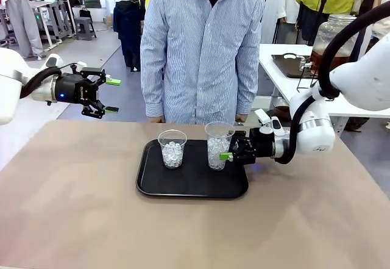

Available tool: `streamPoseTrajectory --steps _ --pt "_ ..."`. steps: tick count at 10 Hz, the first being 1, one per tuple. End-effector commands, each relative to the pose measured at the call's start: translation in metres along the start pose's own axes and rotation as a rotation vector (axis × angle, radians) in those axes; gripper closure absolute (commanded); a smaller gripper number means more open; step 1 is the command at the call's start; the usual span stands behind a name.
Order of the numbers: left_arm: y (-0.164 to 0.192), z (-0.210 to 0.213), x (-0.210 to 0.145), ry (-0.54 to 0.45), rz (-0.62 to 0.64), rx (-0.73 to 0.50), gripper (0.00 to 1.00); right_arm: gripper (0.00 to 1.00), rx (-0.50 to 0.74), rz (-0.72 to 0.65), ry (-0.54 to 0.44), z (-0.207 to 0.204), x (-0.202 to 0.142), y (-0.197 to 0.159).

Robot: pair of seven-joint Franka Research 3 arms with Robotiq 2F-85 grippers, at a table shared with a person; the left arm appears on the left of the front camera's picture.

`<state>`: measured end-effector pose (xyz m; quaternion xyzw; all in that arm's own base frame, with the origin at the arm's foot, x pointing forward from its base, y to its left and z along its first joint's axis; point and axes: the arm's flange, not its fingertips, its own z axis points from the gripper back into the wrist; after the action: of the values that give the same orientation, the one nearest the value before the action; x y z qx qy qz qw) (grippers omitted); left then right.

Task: Pour the drink into the iced cup.
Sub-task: Pick up the iced cup indicated by the human and present it to them.

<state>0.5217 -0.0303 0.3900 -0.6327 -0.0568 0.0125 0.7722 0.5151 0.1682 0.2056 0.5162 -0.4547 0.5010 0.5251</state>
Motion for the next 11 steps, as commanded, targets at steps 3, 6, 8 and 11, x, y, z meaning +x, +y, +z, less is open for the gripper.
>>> streamPoseTrajectory --steps 3,6,8,11 --pt "-0.0007 -0.0005 0.0003 -0.002 -0.003 0.002 0.0 0.0 -0.036 -0.006 -0.027 -0.0139 -0.0006 -0.0089" --pt "-0.0007 -0.0005 0.0003 -0.002 -0.003 0.002 0.0 0.28 0.0 -0.023 -0.044 -0.0105 -0.0018 -0.0061" --pt "-0.0007 -0.0005 0.0003 -0.002 -0.003 0.002 0.0 0.28 0.01 -0.054 -0.054 -0.0096 -0.0024 -0.0058" --pt "-0.0007 -0.0005 0.0003 -0.002 -0.003 0.002 0.0 0.28 0.032 -0.096 -0.082 -0.007 0.0074 -0.0073"
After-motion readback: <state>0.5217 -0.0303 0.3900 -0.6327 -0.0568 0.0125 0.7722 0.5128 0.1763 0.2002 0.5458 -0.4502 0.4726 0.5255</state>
